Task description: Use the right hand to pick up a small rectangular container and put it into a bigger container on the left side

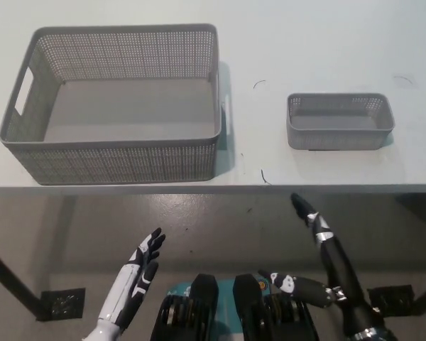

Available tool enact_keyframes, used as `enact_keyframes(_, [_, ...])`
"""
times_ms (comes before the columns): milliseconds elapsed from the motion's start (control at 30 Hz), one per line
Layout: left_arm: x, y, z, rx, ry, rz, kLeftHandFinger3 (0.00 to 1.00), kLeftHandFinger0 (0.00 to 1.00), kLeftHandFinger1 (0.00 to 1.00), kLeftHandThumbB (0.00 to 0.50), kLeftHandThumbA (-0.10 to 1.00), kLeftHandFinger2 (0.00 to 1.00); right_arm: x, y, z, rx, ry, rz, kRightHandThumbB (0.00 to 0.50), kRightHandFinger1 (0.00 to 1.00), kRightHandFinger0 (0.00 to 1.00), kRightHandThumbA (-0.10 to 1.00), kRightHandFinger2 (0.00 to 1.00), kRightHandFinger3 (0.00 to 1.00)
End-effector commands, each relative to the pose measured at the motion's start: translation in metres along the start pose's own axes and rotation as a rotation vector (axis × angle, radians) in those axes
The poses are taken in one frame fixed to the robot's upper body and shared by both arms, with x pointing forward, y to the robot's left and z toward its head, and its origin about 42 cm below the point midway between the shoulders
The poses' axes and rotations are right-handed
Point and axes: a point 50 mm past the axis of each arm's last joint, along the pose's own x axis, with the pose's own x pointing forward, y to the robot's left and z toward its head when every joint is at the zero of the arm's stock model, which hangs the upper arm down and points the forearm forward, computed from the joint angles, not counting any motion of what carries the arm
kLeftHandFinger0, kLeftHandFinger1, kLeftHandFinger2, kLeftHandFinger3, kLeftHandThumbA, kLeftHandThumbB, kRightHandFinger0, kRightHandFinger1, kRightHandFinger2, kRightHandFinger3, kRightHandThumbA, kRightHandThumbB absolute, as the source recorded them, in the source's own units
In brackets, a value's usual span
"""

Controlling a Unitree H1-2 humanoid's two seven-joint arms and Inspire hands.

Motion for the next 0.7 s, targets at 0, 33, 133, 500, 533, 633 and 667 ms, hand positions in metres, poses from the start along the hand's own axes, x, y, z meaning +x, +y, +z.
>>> enact_keyframes(0, [0.014, 0.002, 0.022, 0.038, -0.136, -0.043, 1.0, 1.0, 1.0, 0.319, 1.0, 1.0, 0.0, -0.023, 0.028, -0.045, -0.142, -0.105, 0.224, 1.0, 1.0, 1.0, 1.0, 1.0])
enact_keyframes(33, [0.015, 0.002, 0.024, 0.042, -0.142, -0.049, 1.0, 1.0, 1.0, 0.328, 1.0, 1.0, 0.001, -0.029, 0.033, -0.059, -0.162, -0.121, 0.233, 1.0, 1.0, 1.0, 1.0, 1.0])
enact_keyframes(133, [0.017, 0.001, 0.027, 0.057, -0.158, -0.058, 1.0, 1.0, 1.0, 0.344, 1.0, 1.0, 0.01, -0.049, 0.052, -0.102, -0.224, -0.171, 0.237, 1.0, 1.0, 1.0, 1.0, 1.0])
enact_keyframes(500, [0.022, 0.006, 0.029, 0.065, -0.163, -0.066, 1.0, 1.0, 1.0, 0.357, 1.0, 1.0, 0.084, -0.156, 0.161, -0.532, -0.273, -0.164, 0.34, 1.0, 1.0, 1.0, 1.0, 1.0])
enact_keyframes(533, [0.025, 0.008, 0.029, 0.069, -0.166, -0.062, 1.0, 1.0, 1.0, 0.361, 1.0, 1.0, 0.102, -0.169, 0.174, -0.591, -0.285, -0.139, 0.341, 1.0, 1.0, 1.0, 1.0, 1.0])
enact_keyframes(633, [0.023, 0.008, 0.027, 0.056, -0.157, -0.061, 1.0, 1.0, 1.0, 0.366, 1.0, 1.0, 0.143, -0.193, 0.209, -0.711, -0.214, -0.067, 0.372, 1.0, 1.0, 1.0, 1.0, 1.0])
enact_keyframes(667, [0.024, 0.008, 0.027, 0.053, -0.158, -0.061, 1.0, 1.0, 1.0, 0.366, 1.0, 1.0, 0.157, -0.199, 0.219, -0.748, -0.191, -0.044, 0.376, 1.0, 1.0, 1.0, 1.0, 1.0])
